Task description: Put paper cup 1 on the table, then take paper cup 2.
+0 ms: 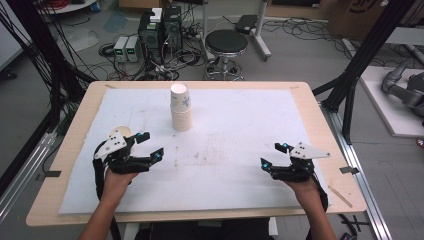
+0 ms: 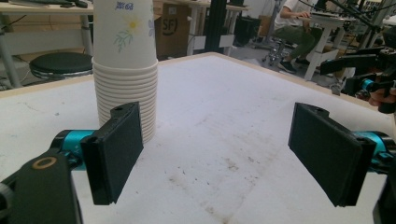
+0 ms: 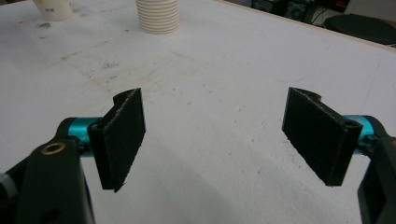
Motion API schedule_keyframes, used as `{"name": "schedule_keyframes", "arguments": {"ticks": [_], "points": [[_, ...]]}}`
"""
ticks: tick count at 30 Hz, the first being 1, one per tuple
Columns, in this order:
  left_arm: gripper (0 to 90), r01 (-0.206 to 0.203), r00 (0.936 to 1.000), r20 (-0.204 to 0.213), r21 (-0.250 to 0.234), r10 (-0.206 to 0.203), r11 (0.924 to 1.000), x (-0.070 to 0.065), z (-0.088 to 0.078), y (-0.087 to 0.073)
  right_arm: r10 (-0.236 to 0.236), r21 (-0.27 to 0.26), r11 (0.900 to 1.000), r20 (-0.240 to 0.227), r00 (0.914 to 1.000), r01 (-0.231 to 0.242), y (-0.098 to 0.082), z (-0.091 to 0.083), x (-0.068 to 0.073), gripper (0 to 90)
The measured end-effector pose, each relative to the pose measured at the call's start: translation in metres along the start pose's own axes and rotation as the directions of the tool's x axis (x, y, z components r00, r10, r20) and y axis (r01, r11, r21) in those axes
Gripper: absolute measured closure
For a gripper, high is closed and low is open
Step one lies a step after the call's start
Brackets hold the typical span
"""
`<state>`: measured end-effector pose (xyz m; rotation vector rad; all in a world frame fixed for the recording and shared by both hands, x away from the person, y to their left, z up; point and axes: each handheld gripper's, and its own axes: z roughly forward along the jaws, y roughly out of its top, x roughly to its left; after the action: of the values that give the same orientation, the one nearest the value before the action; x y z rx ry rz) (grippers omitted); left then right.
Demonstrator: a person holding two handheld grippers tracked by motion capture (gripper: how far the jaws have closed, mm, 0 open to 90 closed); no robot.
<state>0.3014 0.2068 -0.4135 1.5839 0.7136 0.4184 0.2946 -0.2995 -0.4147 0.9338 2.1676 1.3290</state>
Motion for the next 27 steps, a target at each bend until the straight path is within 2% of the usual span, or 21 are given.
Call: {"name": "schedule_keyframes", "arguments": {"ticks": [10,18,27], "points": [[17.9,0.000,0.9999,0.012,0.017,0.000,0.9999,0.000,0.004,-0.002,0.006,-0.011,1.000,0.009,0.9999,-0.006,-0.001,-0.003,-0.002,21.9],[17.9,0.010,1.0000,0.000,0.026,-0.010,0.9996,0.001,0.007,-0.003,0.008,-0.008,1.000,0.007,0.9999,-0.008,-0.002,-0.003,-0.001,21.9],[18.0,-0.001,0.9998,-0.020,0.047,0.002,0.9989,-0.002,0.014,0.000,-0.004,-0.003,1.000,-0.003,1.0000,0.004,-0.003,-0.004,0.000,21.9]]}}
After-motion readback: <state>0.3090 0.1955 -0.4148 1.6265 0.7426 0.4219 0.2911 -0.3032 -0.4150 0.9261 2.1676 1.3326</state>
